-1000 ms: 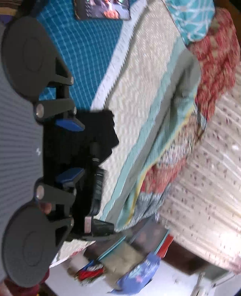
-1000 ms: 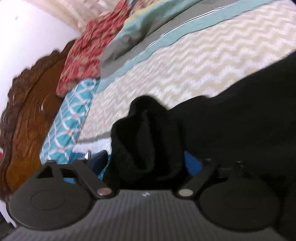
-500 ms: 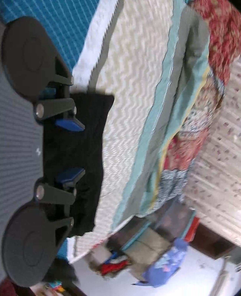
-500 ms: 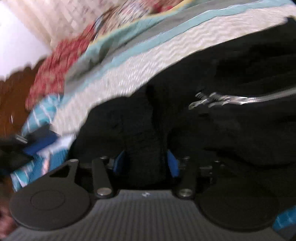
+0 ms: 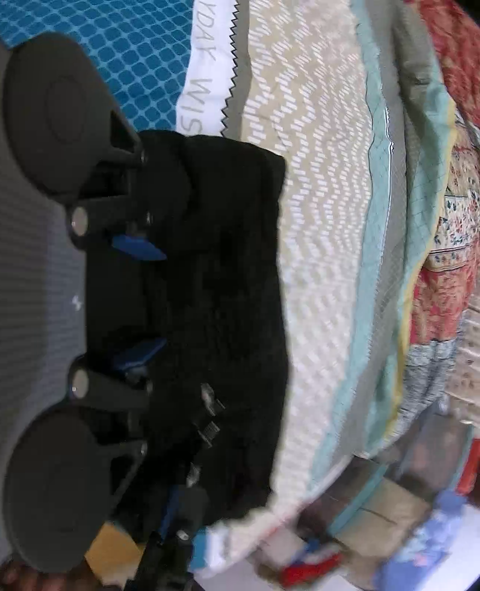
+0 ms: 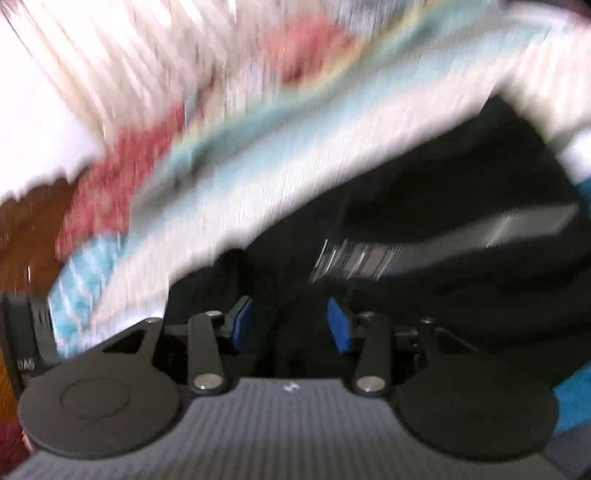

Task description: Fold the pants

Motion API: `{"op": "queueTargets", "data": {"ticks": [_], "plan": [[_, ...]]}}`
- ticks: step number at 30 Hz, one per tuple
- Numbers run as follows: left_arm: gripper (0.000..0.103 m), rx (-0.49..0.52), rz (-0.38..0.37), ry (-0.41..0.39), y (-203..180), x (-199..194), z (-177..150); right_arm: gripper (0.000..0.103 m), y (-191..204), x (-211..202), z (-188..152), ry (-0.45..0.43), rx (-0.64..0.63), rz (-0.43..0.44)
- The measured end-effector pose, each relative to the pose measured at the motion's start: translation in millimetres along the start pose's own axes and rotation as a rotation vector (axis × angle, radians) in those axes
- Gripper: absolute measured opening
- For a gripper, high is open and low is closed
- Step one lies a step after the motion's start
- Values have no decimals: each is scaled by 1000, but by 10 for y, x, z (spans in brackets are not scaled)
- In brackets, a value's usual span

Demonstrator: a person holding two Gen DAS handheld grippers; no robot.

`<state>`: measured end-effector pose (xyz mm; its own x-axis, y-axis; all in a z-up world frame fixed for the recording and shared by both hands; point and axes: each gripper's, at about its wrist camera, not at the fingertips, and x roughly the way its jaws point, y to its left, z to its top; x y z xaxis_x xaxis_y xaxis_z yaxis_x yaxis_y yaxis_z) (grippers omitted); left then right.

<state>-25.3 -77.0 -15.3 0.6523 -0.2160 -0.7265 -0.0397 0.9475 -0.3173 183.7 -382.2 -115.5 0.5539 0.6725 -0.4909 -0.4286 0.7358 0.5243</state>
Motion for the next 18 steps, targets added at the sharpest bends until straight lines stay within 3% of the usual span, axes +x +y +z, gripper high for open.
{"op": "queueTargets", "data": {"ticks": [2, 4, 6, 9, 10, 11, 14, 15, 18], "plan": [[50, -36, -55, -40, -24, -172, 113, 64, -295, -347, 102, -141, -8, -93], [50, -41, -83, -58, -132, -254, 277, 72, -587, -522, 122, -233, -13, -203], [52, -3, -125, -56, -358, -239, 461, 77, -906, -609, 134, -251, 25, -275], [60, 97, -171, -24, -836, -77, 670, 77, -1179, -529, 74, -175, 41, -262], [60, 129, -184, -10, -999, -4, 713, 74, -1249, -539, 42, -153, 40, -246], [64, 168, -201, 3, -1189, 81, 752, 66, -1272, -500, -2, -134, 48, -244], [86, 267, -207, 60, -1792, 447, 811, 22, -1148, -397, -69, -107, 53, -296], [87, 271, -205, 87, -1945, 600, 818, 16, -1084, -417, -83, -111, 45, -280], [90, 278, -159, 183, -2369, 1006, 809, 14, -768, -529, -130, -132, -12, -261]]}}
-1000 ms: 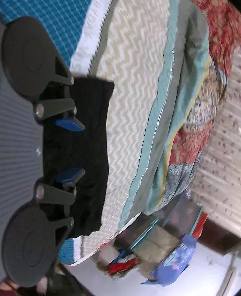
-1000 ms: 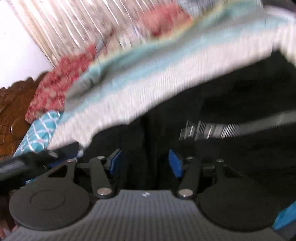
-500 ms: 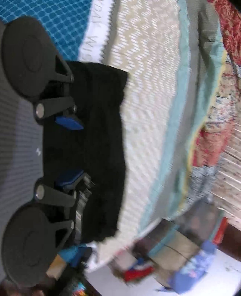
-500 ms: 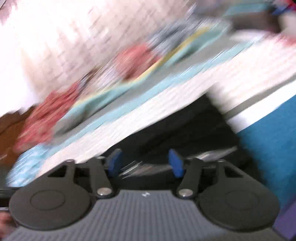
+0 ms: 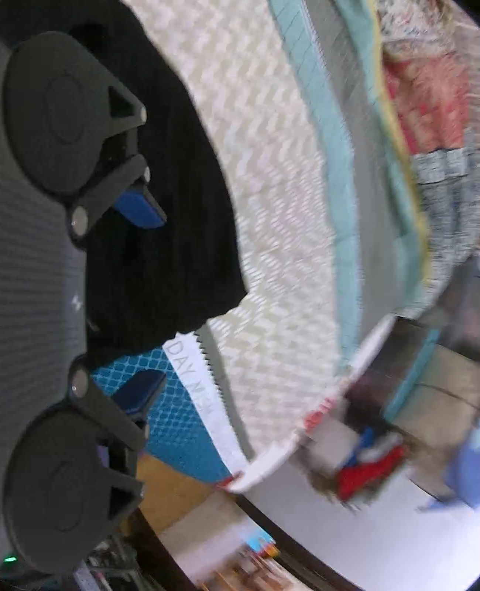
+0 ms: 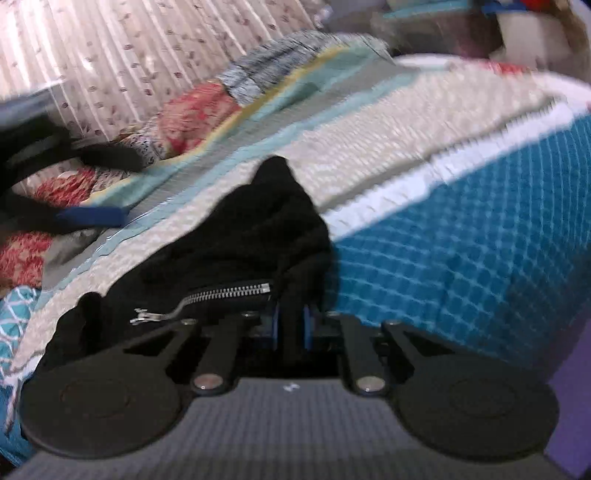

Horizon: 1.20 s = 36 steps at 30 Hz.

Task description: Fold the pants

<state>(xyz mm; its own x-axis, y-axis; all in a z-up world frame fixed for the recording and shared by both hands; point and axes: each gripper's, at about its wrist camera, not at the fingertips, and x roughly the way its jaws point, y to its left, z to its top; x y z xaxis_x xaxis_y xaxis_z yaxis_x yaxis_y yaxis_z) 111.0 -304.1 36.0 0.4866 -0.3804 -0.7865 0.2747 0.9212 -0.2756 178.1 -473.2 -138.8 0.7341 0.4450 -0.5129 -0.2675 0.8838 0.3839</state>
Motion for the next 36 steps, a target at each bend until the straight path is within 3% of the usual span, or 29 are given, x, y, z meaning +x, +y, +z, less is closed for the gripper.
{"op": "queueTargets", "data": {"ticks": [4, 5, 6, 8, 10, 17, 21, 25, 27, 29, 30, 31, 32, 33, 34, 36], "plan": [[89, -6, 83, 95, -140, 432, 101, 13, 366, -132, -50, -31, -106, 66], [74, -12, 94, 104, -134, 472, 108, 13, 453, -163, -67, -36, -141, 76], [41, -7, 101, 121, -109, 505, 102, 13, 550, -204, -101, -43, -188, 90], [25, -10, 104, 142, -28, 495, 110, 13, 717, -272, -128, -63, -266, 110], [23, -43, 48, 102, 132, 267, 75, 13, 809, -294, -117, -71, -282, 136], [23, -111, -50, -59, 856, -916, -40, 13, 1374, -399, 34, -44, -265, 411], [23, -210, 4, -148, 1543, -1504, -335, 13, 1921, -322, -24, 7, -328, 554], [25, -356, 87, -170, 2227, -1657, -730, 14, 2420, -53, -240, 131, -390, 634], [41, -411, 127, -156, 2515, -1556, -960, 18, 2585, 197, -384, 235, -405, 645], [55, -452, 215, -109, 2721, -1348, -1157, 37, 2712, 477, -625, 358, -470, 618], [59, -481, 275, -70, 2820, -1214, -1273, 40, 2728, 591, -728, 422, -494, 605], [67, -499, 284, -59, 2889, -1130, -1353, 40, 2696, 618, -777, 436, -495, 614], [80, -532, 273, -86, 2942, -1113, -1423, 43, 2663, 570, -746, 421, -487, 628], [84, -570, 261, -120, 2973, -1149, -1471, 46, 2634, 477, -673, 416, -480, 640], [84, -599, 231, -143, 2995, -1194, -1503, 53, 2585, 381, -594, 395, -468, 662], [86, -636, 161, -189, 3015, -1306, -1548, 54, 2375, 142, -358, 281, -426, 682]]}}
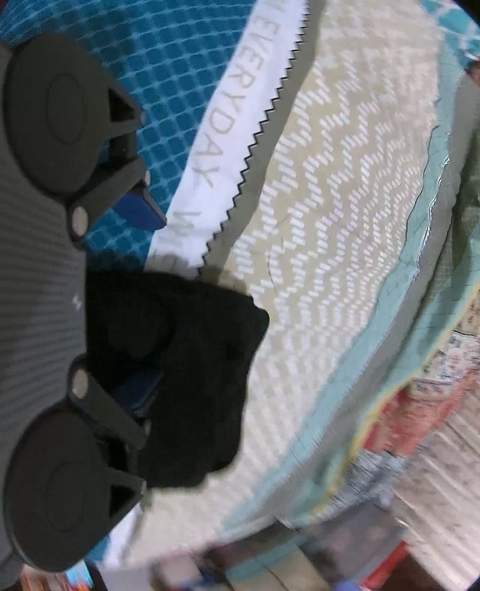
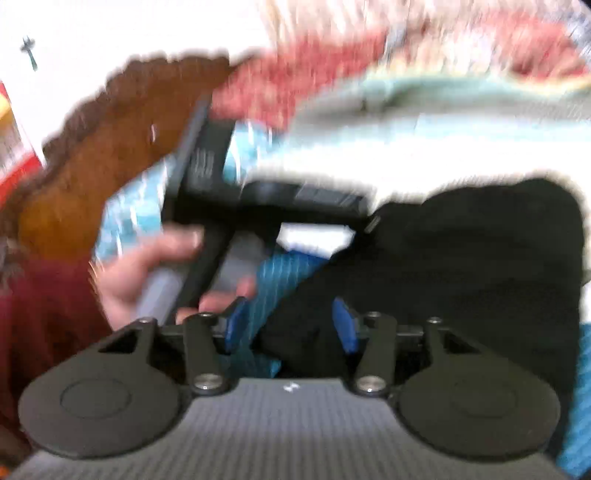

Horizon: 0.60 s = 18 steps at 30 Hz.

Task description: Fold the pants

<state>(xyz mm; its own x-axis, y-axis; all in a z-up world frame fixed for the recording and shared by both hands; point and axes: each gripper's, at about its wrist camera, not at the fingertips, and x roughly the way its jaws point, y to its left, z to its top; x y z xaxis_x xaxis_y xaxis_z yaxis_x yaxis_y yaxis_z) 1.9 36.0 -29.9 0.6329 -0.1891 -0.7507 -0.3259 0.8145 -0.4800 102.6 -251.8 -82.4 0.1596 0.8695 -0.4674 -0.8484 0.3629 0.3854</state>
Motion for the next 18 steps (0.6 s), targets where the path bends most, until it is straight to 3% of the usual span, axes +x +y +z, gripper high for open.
{"op": "queueTargets", "data": {"ticks": [4, 8, 9, 14, 18], "plan": [[99, -31, -95, -64, 124, -317, -105, 57, -359, -574, 32, -141, 82, -135], [103, -20, -152, -24, 175, -336, -234, 75, -752, -848, -128, -172, 269, -251], [103, -23, -152, 2, 165, -288, -280, 75, -852, -892, -189, -171, 322, -275], [103, -113, -181, 93, 329, -32, -410, 82, -1091, -822, -422, -149, 497, -264], [103, -148, -229, 90, 282, 89, -403, 82, -1139, -668, -421, -105, 486, -245]]}}
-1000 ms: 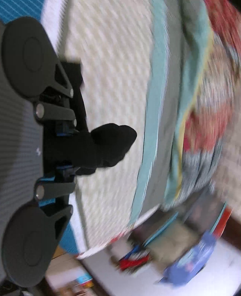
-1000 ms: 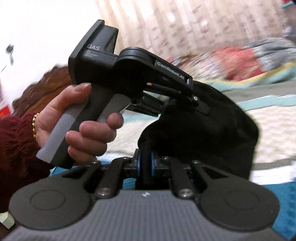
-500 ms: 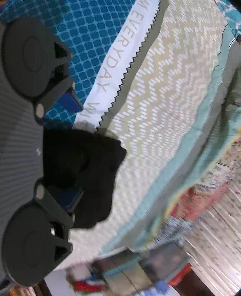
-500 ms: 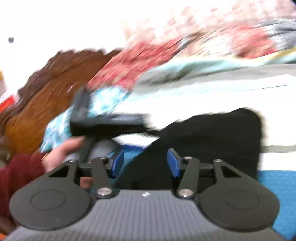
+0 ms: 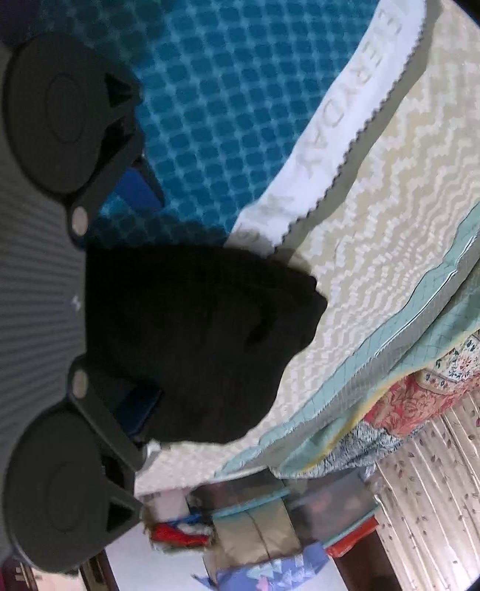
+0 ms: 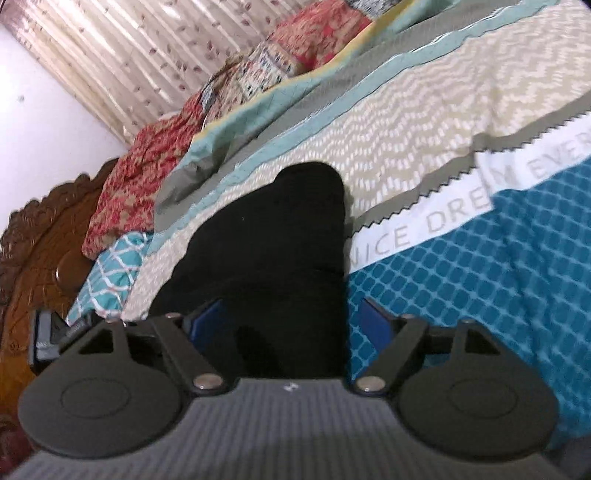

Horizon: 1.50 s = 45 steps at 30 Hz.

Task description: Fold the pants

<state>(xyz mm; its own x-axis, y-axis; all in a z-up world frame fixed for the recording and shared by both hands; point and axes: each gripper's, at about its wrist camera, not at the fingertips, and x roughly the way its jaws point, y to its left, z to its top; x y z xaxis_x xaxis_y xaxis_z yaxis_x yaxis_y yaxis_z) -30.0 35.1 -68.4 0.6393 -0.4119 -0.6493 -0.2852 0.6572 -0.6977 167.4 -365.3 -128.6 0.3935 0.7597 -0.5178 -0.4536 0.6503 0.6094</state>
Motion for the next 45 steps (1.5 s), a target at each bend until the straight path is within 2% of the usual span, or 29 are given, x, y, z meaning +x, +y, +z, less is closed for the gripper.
{"op": "queueTargets", "data": {"ticks": [3, 5, 6, 7, 8, 9, 11, 12, 15, 17, 20, 22, 26, 28, 29, 31, 32, 33, 35, 39, 45], "plan": [[103, 3, -46, 40, -25, 183, -74, 82, -11, 164, 38, 52, -12, 22], [101, 78, -10, 19, -113, 251, -189, 79, -67, 281, 17, 102, 1, 37], [85, 119, 0, 5, -181, 260, -237, 72, -63, 332, 8, 126, 27, 51], [79, 125, -3, 6, -229, 259, -253, 58, -21, 337, 17, 134, 39, 59], [72, 99, -4, 4, -257, 235, -238, 49, 39, 327, 31, 134, 23, 65], [67, 59, -40, 7, -286, 187, -186, 47, 131, 296, 56, 126, -15, 68], [67, 35, -129, -6, -399, 78, -42, 44, 374, 186, 142, 75, -124, 86], [67, 71, -150, -24, -526, 23, 71, 43, 513, 118, 208, 33, -185, 99], [67, 203, -142, -77, -904, -27, 447, 43, 836, 55, 542, -94, -328, 111], [67, 269, -140, -115, -1128, 62, 804, 43, 880, 149, 848, -153, -357, 120], [67, 342, -103, -175, -1418, 354, 1355, 43, 812, 405, 1348, -228, -381, 112], [67, 369, -61, -196, -1567, 593, 1629, 43, 770, 635, 1638, -265, -420, 70], [68, 392, 24, -210, -1683, 1193, 2032, 43, 634, 1163, 2034, -277, -450, -15], [75, 356, 79, -201, -1536, 1500, 2180, 45, 448, 1454, 2180, -251, -413, -63], [83, 330, 133, -186, -1446, 1684, 2209, 47, 311, 1618, 2222, -220, -366, -94], [86, 304, 301, -175, -1299, 1996, 2187, 56, 73, 1953, 2222, -125, -255, -216], [98, 302, 361, -172, -1230, 2097, 2131, 61, -34, 2074, 2182, -74, -202, -291], [101, 296, 360, -189, -1189, 2088, 2080, 64, -134, 2107, 2112, -56, -153, -317], [99, 297, 338, -223, -1195, 1961, 1967, 68, -204, 1945, 2009, -118, -106, -270], [99, 347, 355, -282, -1350, 1530, 1747, 69, -96, 1459, 1881, -207, -111, -249], [102, 393, 452, -327, -1448, 835, 1187, 74, 162, 824, 1449, -197, -139, -207]]}}
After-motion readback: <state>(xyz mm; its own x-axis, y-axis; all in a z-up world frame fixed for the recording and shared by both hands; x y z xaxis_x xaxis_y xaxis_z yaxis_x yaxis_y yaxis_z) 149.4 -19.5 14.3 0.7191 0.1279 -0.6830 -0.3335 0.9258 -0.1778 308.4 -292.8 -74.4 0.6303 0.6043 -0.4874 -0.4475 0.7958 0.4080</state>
